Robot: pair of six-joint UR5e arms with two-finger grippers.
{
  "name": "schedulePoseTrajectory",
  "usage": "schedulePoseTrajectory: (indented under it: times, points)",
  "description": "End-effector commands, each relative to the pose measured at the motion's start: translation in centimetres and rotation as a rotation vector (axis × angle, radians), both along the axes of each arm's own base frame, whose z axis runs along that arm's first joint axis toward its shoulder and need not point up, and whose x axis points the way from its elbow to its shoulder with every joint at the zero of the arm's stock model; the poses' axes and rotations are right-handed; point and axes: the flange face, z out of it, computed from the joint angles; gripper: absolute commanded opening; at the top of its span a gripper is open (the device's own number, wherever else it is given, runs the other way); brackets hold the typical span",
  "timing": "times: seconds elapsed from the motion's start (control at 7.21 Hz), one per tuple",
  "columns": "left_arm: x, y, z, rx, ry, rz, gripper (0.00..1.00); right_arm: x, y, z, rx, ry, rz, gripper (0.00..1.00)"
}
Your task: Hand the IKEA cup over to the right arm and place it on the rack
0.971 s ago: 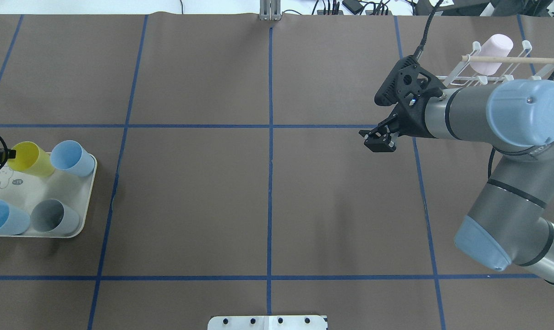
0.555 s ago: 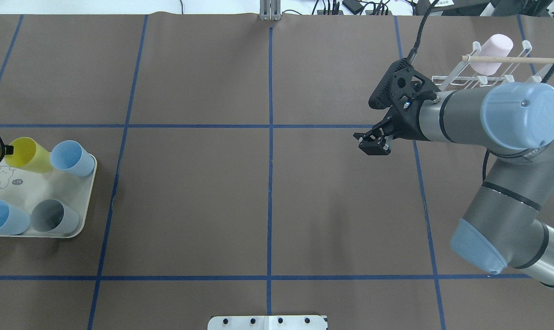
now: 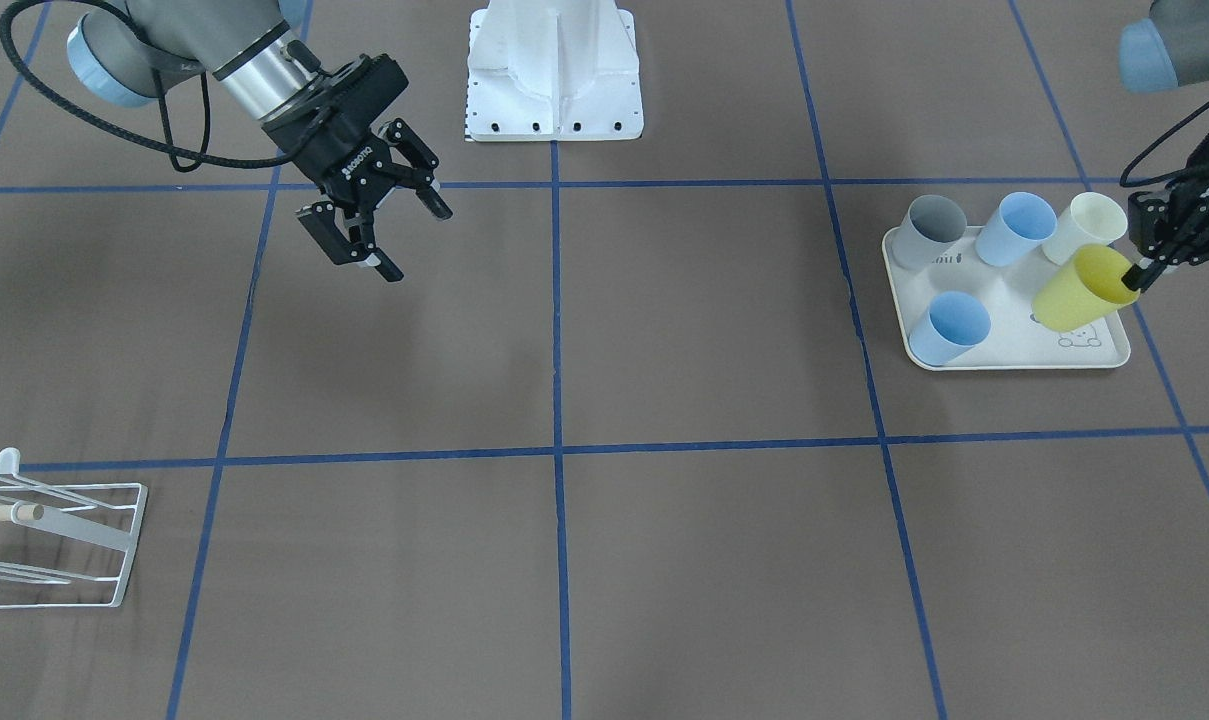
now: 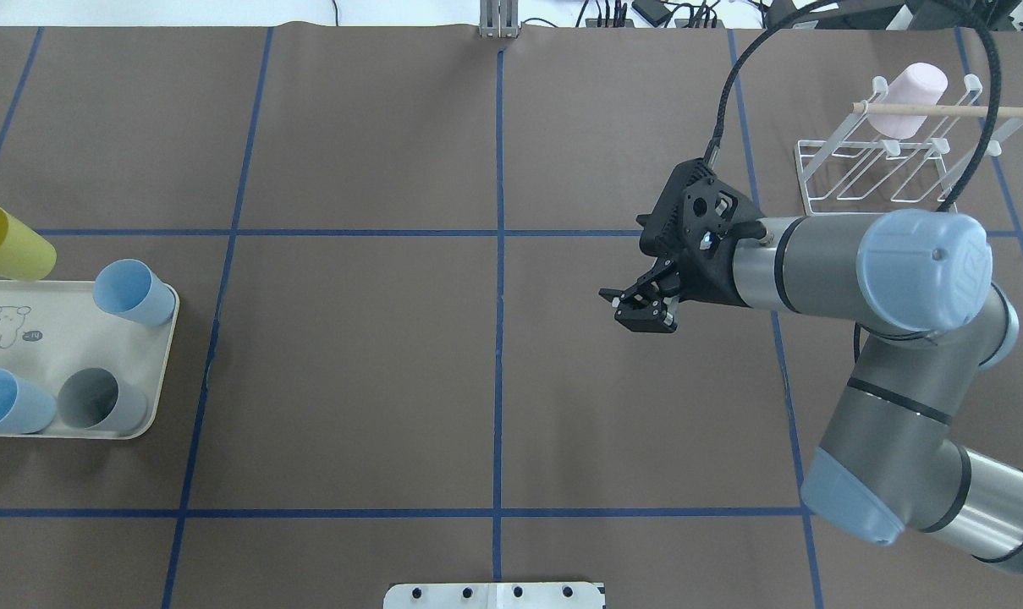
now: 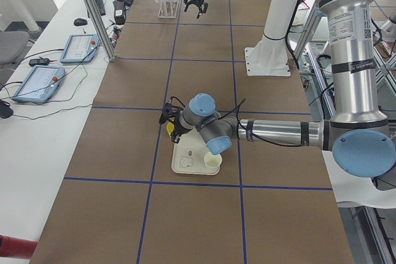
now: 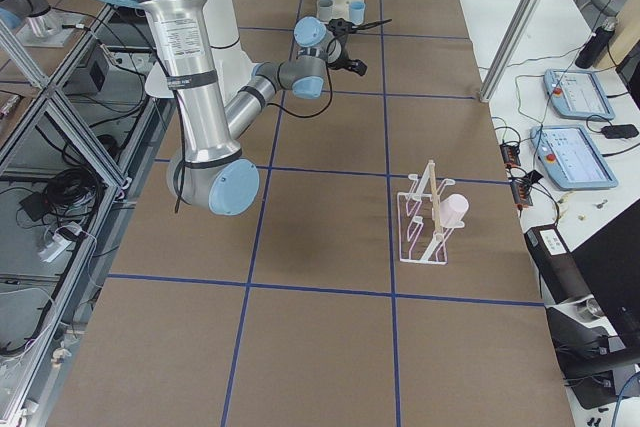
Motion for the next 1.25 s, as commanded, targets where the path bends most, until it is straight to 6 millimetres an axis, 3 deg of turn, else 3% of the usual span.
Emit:
schedulePoseTrajectory:
  times: [0.0, 0.14, 0.42, 0.55, 0.83, 1.11]
  points:
    - [-0.3, 2.1, -9.5, -0.111, 0.183, -0.020, 0.00, -3.4, 2.4, 1.8, 0.086, -0.151, -0.063, 1.00]
    - [1.2, 1.8, -13.6, -0.147, 0.285, -0.032, 0.00, -4.4, 3.3, 2.6, 0.122, -0.219, -0.082, 1.00]
    - [7.9, 3.6, -19.2, -0.247, 0.479, 0.079, 0.00, -6.6, 4.9, 3.2, 0.176, -0.342, -0.081, 1.00]
    - [12.0, 3.8, -23.0, -0.279, 0.554, 0.089, 0.00, -7.8, 5.6, 3.0, 0.197, -0.405, -0.069, 1.00]
    - [21.4, 6.2, -27.5, -0.335, 0.646, 0.097, 0.00, -9.0, 7.4, 2.3, 0.220, -0.489, -0.062, 1.00]
    - [25.1, 8.4, -29.4, -0.372, 0.688, 0.123, 0.00, -9.5, 8.0, 1.7, 0.216, -0.504, -0.071, 1.00]
